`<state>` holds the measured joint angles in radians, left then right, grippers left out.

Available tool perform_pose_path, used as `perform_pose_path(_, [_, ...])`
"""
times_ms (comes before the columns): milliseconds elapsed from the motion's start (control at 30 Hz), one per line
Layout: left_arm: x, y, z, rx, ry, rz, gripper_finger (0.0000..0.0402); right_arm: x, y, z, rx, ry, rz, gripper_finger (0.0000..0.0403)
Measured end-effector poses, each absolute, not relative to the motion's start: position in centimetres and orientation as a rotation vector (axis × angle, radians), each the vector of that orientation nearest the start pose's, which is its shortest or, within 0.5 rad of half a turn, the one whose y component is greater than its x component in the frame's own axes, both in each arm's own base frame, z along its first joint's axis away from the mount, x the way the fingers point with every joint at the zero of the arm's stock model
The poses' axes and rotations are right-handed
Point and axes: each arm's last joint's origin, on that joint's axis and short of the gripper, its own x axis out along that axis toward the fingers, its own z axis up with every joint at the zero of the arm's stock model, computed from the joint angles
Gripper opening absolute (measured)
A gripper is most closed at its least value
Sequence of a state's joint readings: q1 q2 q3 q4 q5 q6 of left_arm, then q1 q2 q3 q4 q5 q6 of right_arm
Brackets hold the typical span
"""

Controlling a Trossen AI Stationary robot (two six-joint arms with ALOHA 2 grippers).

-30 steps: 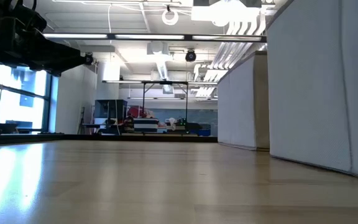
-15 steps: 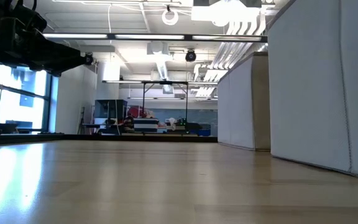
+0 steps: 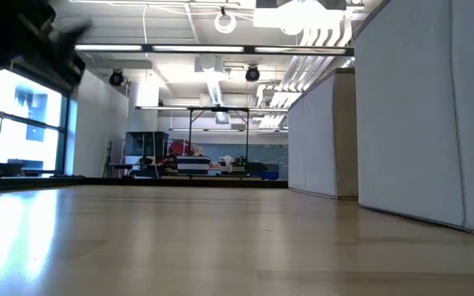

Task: Sort clothes
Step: Return to Home Position

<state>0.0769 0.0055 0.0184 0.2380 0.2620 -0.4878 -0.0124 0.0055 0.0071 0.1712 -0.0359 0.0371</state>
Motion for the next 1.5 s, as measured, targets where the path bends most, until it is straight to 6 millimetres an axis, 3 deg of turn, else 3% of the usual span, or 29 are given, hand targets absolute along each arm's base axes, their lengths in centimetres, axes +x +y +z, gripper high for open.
perform_pose_path(167, [8.6, -0.3, 21.0, -0.721, -0.320, -0.424, 0.0195, 9.6, 0.0, 18.2, 0.033, -0.171, 0.027, 0.0000])
perform_pose_path(400, [8.4, -0.3, 21.5, -0.759, -0.365, -0.446, 0.0195, 9.6, 0.0, 18.2, 0.033, -0.168, 0.027, 0.0000])
perform_pose_path(600, [9.0, -0.1, 20.3, -0.813, -0.265, -0.334, 0.0195, 9.6, 0.0, 18.2, 0.033, -0.168, 0.027, 0.0000])
perform_pose_path(900, [9.7, -0.2, 17.5, -0.892, 0.034, -0.253, 0.0195, 9.6, 0.0, 18.1, 0.032, -0.162, 0.028, 0.0000])
perform_pose_path(967, [9.7, 0.0, 17.5, -0.804, 0.006, -0.196, 0.0195, 9.6, 0.0, 18.1, 0.032, -0.162, 0.028, 0.0000])
perform_pose_path(1067, [9.7, 0.5, 17.5, -0.507, -0.065, -0.035, 0.0195, 9.6, 0.0, 18.1, 0.032, -0.162, 0.028, 0.0000])
perform_pose_path(1167, [9.8, 0.6, 17.0, -0.370, -0.047, 0.065, 0.0195, 9.6, 0.0, 18.1, 0.032, -0.162, 0.028, 0.0000])
perform_pose_path(1400, [9.7, -0.2, 16.8, -0.036, -0.014, -0.039, 0.0195, 9.6, 0.0, 18.1, 0.032, -0.162, 0.028, 0.0000])
perform_pose_path(1500, [9.7, -0.5, 16.8, 0.016, -0.016, -0.068, 0.0195, 9.6, 0.0, 18.1, 0.032, -0.162, 0.028, 0.0000])
